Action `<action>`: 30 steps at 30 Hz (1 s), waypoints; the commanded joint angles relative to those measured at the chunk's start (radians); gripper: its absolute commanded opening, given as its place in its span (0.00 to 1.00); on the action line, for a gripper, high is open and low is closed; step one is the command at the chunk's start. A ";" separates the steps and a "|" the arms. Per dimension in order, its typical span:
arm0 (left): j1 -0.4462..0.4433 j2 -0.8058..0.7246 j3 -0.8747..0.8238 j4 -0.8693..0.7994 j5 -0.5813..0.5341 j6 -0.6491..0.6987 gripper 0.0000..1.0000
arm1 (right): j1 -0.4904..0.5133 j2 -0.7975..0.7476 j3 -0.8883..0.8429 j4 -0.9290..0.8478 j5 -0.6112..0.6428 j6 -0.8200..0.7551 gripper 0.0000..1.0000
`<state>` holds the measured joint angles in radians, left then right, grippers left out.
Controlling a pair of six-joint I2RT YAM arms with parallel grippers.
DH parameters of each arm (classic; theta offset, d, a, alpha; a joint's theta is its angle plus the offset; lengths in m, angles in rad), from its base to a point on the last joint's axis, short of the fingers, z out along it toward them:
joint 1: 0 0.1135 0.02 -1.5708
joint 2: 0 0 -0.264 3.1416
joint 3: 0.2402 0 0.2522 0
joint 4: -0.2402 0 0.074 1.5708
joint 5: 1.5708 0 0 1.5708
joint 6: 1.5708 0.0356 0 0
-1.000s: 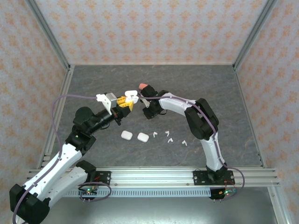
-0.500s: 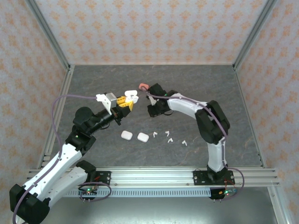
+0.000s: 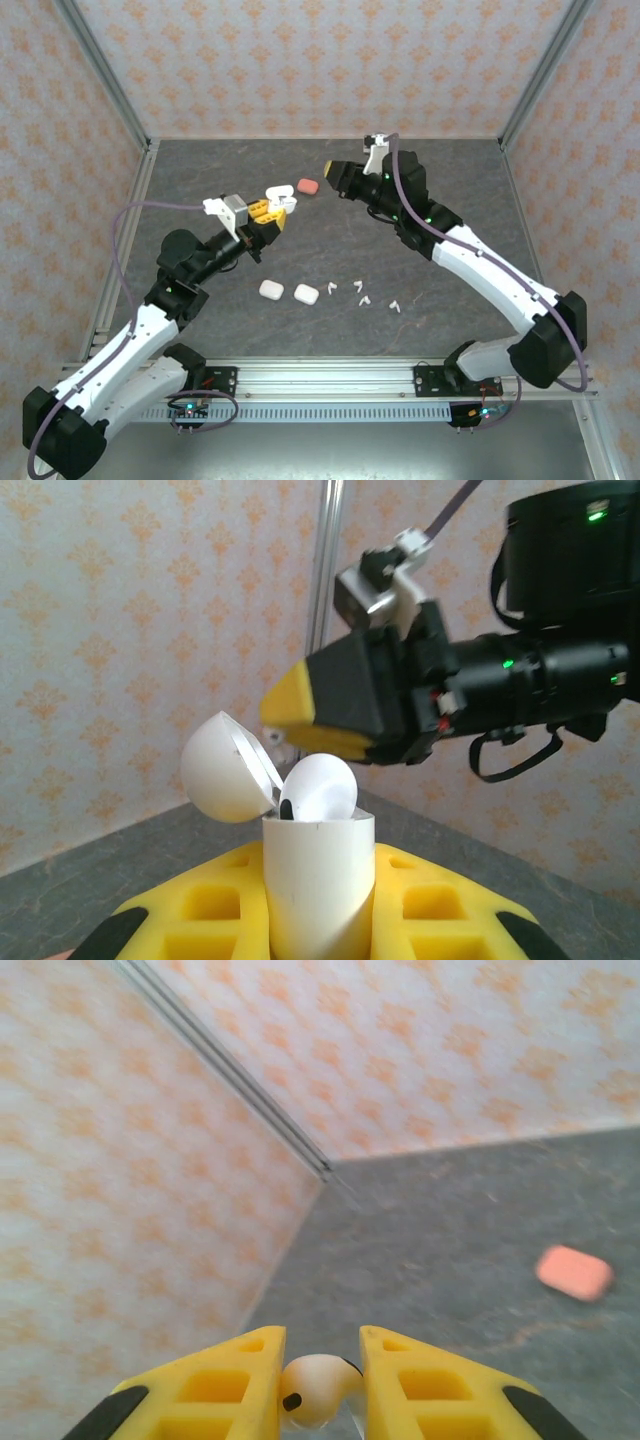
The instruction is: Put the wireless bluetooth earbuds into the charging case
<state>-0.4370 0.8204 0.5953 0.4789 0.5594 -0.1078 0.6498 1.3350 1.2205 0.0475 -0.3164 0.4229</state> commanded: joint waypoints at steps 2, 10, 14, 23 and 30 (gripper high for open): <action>-0.006 0.012 0.010 0.102 -0.016 -0.007 0.00 | 0.072 -0.050 0.002 0.173 -0.024 0.040 0.23; -0.007 0.031 0.029 0.129 -0.010 -0.014 0.00 | 0.161 -0.074 -0.006 0.261 -0.026 0.031 0.23; -0.008 0.032 0.029 0.138 -0.015 -0.018 0.00 | 0.175 -0.067 -0.011 0.262 -0.023 0.056 0.23; -0.009 0.040 0.032 0.154 -0.022 -0.017 0.00 | 0.187 -0.020 -0.009 0.272 -0.055 0.136 0.23; -0.008 0.044 0.033 0.174 -0.032 -0.010 0.00 | 0.200 -0.016 -0.026 0.263 -0.050 0.162 0.23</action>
<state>-0.4389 0.8650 0.5957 0.5781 0.5465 -0.1150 0.8402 1.3174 1.2072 0.2771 -0.3496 0.5621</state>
